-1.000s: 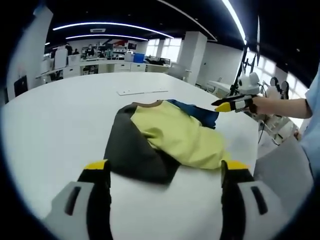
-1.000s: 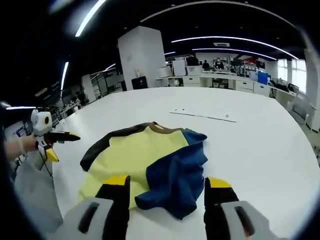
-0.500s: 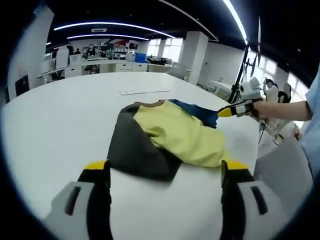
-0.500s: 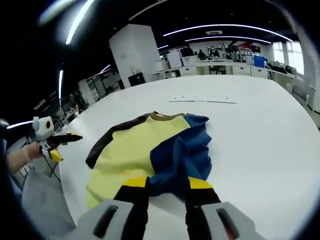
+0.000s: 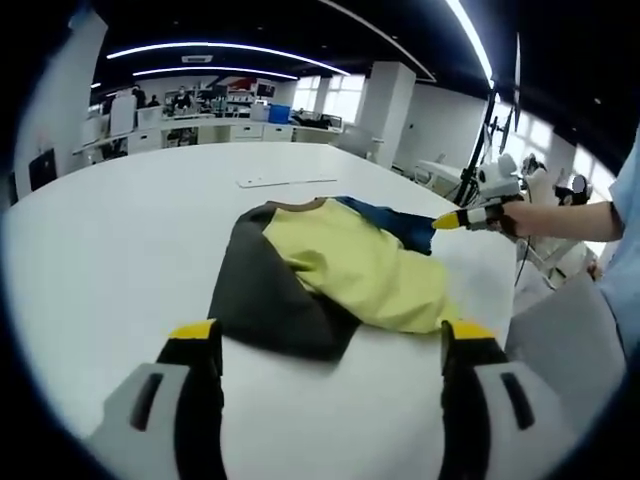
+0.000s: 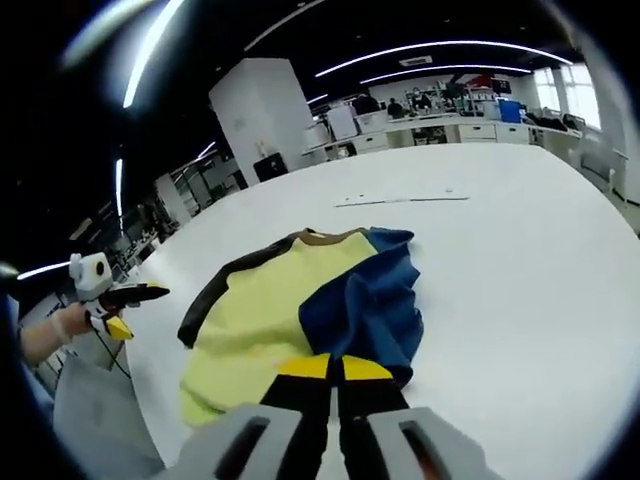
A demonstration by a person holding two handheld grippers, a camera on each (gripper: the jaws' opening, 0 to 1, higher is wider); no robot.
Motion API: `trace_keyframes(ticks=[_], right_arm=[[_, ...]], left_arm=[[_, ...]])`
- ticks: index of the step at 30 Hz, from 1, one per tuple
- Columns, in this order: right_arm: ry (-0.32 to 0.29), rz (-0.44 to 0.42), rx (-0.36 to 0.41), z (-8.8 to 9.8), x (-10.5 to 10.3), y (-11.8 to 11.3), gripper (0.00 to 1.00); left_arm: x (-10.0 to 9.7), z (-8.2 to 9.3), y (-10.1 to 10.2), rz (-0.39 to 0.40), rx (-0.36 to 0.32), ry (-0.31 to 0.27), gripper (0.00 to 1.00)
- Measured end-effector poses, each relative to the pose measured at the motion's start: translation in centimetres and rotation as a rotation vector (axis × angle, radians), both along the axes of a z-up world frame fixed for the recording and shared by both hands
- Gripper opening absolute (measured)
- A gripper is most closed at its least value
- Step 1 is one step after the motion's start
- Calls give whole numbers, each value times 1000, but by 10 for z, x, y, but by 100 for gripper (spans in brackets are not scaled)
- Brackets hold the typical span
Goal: Fold the garment on the visible template until the final outline fits inside the template.
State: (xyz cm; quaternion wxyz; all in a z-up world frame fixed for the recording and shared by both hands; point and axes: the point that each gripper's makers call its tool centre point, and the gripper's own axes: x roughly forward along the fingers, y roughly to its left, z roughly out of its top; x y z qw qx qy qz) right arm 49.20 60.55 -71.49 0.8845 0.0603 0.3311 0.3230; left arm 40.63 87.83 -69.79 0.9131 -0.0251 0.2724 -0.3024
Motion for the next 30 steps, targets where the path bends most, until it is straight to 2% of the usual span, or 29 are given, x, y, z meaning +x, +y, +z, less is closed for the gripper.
trace_keyframes(ticks=[7, 13, 16, 24, 30], right_arm=[[-29, -37, -20, 7, 6, -29, 0], [-36, -95, -70, 6, 12, -69, 0], [-21, -130, -76, 4, 14, -89, 0], [25, -162, -153, -15, 19, -132, 0], [57, -204, -202, -26, 29, -165, 0]], left_arm=[[0, -1, 2, 4, 3, 2, 87], [1, -2, 5, 8, 6, 5, 87], [2, -3, 6, 10, 6, 6, 87], [3, -5, 6, 23, -15, 13, 86], [2, -8, 10, 17, -5, 25, 87]])
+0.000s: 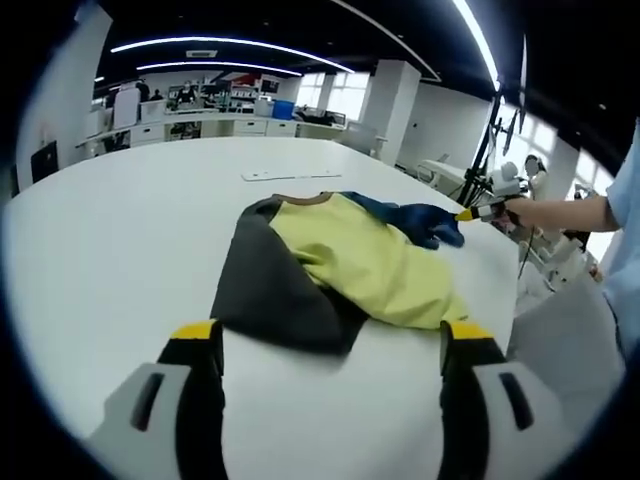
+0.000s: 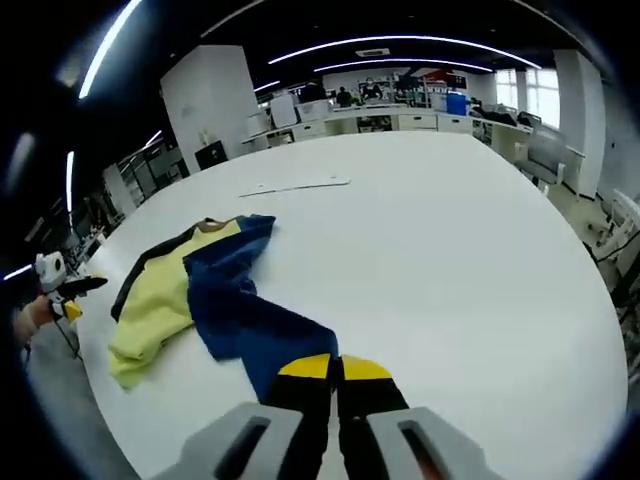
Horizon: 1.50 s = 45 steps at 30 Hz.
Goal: Fold the garment on the visible template until the final outline fits inside the template.
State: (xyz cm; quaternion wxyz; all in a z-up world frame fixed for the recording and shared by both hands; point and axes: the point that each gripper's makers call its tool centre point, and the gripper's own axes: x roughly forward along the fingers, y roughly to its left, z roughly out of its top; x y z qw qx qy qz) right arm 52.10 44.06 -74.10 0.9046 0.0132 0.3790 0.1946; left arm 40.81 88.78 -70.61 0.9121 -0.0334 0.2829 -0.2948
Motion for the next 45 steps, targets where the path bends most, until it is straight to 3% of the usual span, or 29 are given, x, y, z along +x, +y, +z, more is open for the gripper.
trace_keyframes(ticks=[9, 21, 25, 29, 34, 45], right_arm=[[26, -15, -72, -5, 11, -20, 0], [60, -69, -188, -14, 46, -78, 0], [56, -123, -214, -14, 60, -103, 0], [56, -137, -281, -16, 69, -124, 0], [71, -177, -294, -19, 82, -146, 0], [105, -221, -319, -24, 74, -160, 0]], left_arm=[[3, -1, 9, 20, 3, 14, 86], [4, -2, 16, 34, 6, 25, 87], [4, -4, 18, 47, 0, 38, 86], [6, -1, 13, 41, -9, 30, 86], [9, 0, 6, 29, -17, 29, 87], [7, -7, 5, 31, -19, 47, 86]])
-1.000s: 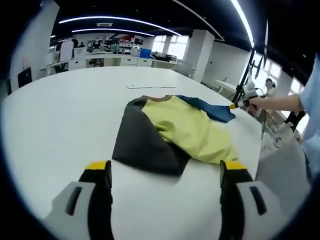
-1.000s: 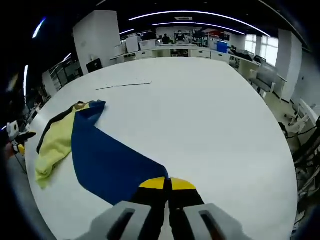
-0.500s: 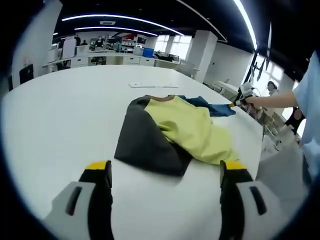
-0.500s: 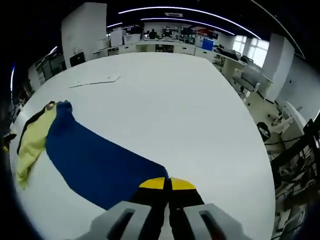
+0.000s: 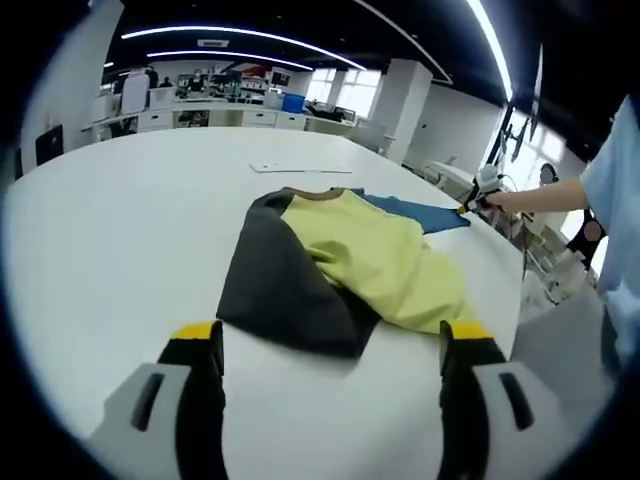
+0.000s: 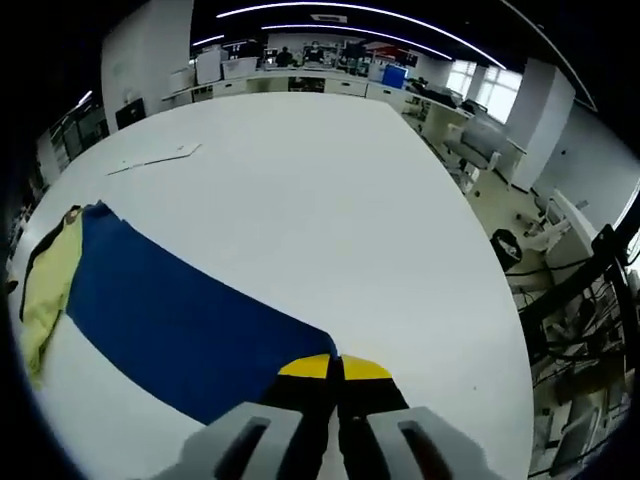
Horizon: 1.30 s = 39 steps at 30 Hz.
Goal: Fold the garment on the visible template until the final outline fits inside the template.
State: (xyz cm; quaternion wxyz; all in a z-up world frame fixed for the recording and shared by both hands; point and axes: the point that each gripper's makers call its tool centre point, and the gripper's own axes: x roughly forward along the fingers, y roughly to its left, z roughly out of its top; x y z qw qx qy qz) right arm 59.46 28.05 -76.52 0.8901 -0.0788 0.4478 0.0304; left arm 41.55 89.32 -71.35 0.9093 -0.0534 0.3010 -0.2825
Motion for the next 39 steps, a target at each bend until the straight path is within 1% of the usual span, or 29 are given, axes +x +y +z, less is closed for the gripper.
trace_keyframes(ticks=[2, 7, 11, 14, 16, 18, 21, 24, 25, 27, 28, 30, 31, 32, 33, 36, 39], right_arm=[[-1, -2, 1, -2, 6, -5, 0], [-7, -12, 8, -2, 4, -2, 0], [-13, -21, 16, 4, -9, 12, 0], [-13, -19, 18, 5, -11, 15, 0], [-19, -11, 7, 8, -15, 20, 0], [-27, -6, 4, 9, -14, 18, 0], [-42, -1, 13, 10, -12, 18, 8], [-67, 20, 25, 14, -12, 21, 21], [-66, 19, 30, 16, -14, 22, 25], [-89, 51, 52, 19, -14, 29, 36], [-95, 61, 62, 21, -15, 31, 40], [-127, 108, 95, 26, -12, 41, 46], [-124, 107, 113, 28, -15, 44, 50], [-137, 126, 119, 31, -15, 47, 53], [-145, 149, 130, 30, -9, 44, 57], [-153, 194, 162, 32, -6, 47, 69], [-166, 252, 194, 34, -5, 54, 78]], left_arm=[[-2, -2, 1, 1, 1, 5, 86], [-3, 0, 2, 11, -10, 3, 86], [-2, 1, 3, 15, -13, 1, 86], [-1, 1, 2, 14, -14, 0, 86], [-1, 1, 1, 14, -14, -1, 86], [-1, 1, 1, 15, -15, -3, 86], [-1, 2, 2, 17, -19, -3, 86], [-1, 4, 1, 20, -24, -7, 87], [-1, 4, 1, 19, -25, -7, 87], [-1, 5, 1, 18, -27, -10, 87], [-1, 5, 0, 17, -27, -10, 87], [-2, 6, 0, 15, -27, -13, 87], [-2, 6, -1, 15, -28, -13, 87], [-2, 7, -1, 14, -29, -14, 87], [-2, 7, -1, 13, -29, -15, 87], [-2, 10, -2, 11, -32, -20, 87], [-1, 11, -2, 11, -34, -23, 87]])
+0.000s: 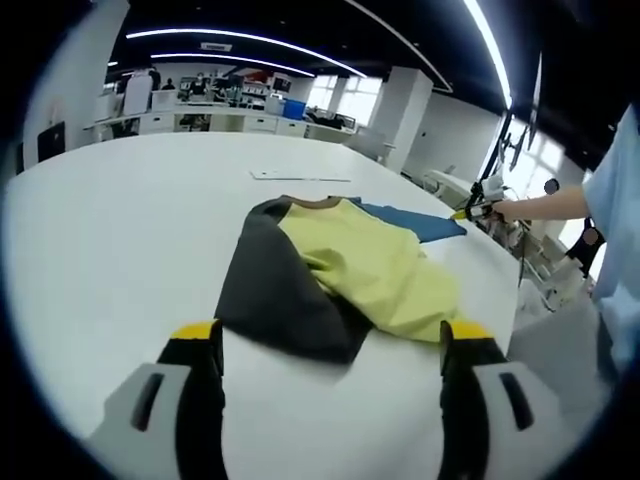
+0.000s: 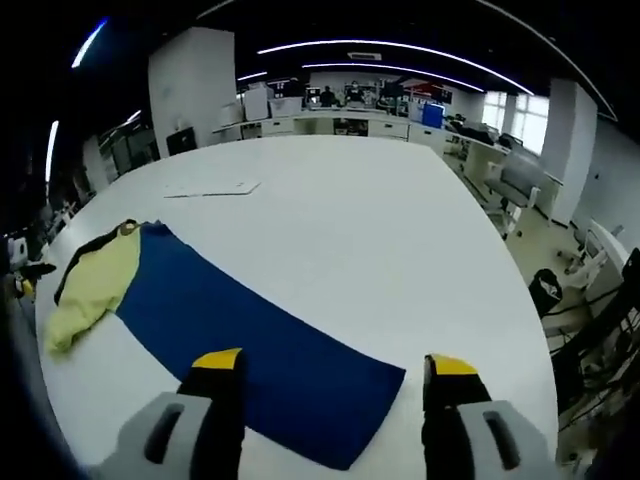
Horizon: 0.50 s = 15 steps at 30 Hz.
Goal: Fold the garment on the visible template until the final outline fits inside the template.
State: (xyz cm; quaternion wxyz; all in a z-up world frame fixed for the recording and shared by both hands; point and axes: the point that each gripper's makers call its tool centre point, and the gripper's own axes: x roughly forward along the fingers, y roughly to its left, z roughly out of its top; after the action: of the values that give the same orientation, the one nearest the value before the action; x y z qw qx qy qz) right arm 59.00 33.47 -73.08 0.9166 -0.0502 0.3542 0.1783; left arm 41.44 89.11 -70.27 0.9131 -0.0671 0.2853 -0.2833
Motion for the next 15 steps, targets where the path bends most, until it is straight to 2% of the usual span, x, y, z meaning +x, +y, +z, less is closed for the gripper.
trace_keyframes(ticks=[7, 15], right_arm=[[-13, 85, 30, 1, 3, 11, 94], [-23, 146, 39, 8, -11, 33, 98]], left_arm=[[1, 1, -1, -3, -4, -1, 87], [0, 1, -1, -3, -1, -1, 86]])
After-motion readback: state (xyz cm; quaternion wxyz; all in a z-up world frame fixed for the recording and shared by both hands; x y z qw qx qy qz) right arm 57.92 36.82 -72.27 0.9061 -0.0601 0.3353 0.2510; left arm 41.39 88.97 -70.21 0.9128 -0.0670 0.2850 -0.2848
